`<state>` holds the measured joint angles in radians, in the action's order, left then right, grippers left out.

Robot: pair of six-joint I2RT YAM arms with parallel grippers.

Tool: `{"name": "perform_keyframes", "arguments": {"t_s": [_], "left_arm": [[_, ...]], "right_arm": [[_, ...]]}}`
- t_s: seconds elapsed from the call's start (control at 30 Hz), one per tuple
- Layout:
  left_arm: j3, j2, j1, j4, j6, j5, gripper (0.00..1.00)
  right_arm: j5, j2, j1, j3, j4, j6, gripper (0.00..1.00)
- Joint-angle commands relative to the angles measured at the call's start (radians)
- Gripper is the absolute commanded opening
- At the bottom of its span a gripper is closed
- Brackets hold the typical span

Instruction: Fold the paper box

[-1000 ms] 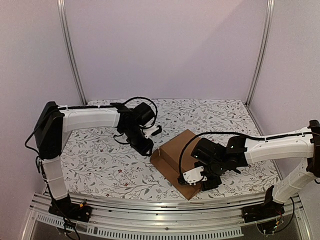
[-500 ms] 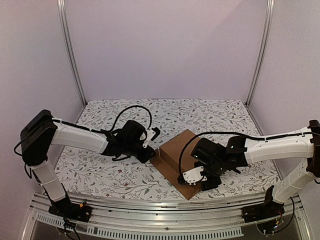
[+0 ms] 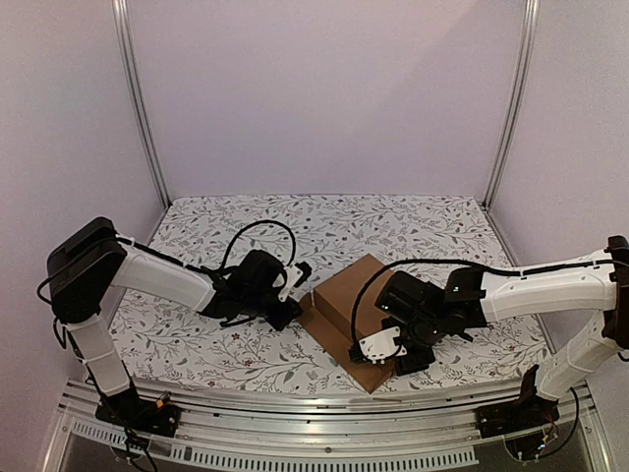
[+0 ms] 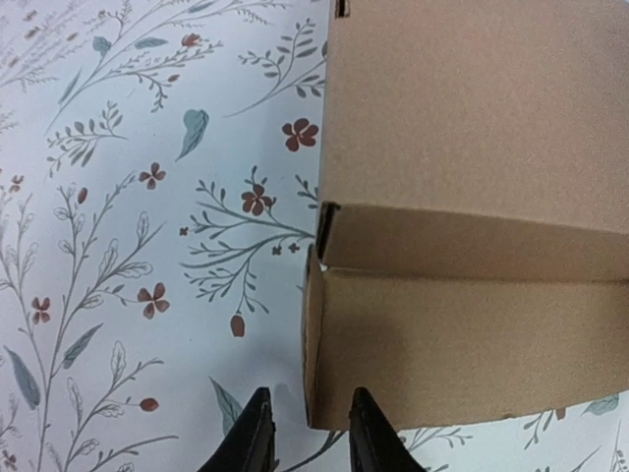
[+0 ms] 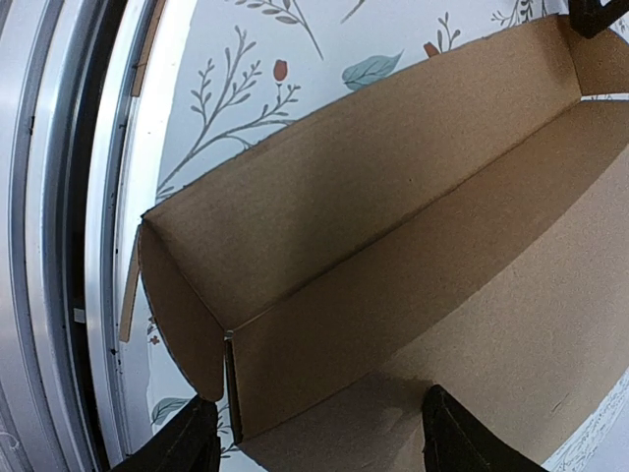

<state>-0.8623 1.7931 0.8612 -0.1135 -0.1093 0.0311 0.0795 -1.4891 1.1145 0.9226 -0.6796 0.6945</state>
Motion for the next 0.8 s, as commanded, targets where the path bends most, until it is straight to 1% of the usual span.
{"name": "perform_keyframes", "arguments": {"t_s": [0.0, 0.33, 0.6, 0.77], "left_arm": [[0.036, -0.016, -0.005, -0.028, -0.008, 0.002, 0.25], [0.014, 0.030, -0.011, -0.029, -0.004, -0.047, 0.08], [-0.035, 0.041, -0.015, 0.033, 0.020, -0.034, 0.00], [-0.080, 0.048, -0.016, 0.083, 0.033, -0.045, 0.00]], "right_arm": [[-0.039, -0.034, 0.004, -0.016, -0.040, -0.015, 0.69], [-0.037, -0.039, 0.004, -0.014, -0.041, -0.015, 0.69], [-0.041, -0.042, 0.004, -0.013, -0.043, -0.015, 0.69], [-0.041, -0.041, 0.003, -0.014, -0.046, -0.015, 0.69]]}}
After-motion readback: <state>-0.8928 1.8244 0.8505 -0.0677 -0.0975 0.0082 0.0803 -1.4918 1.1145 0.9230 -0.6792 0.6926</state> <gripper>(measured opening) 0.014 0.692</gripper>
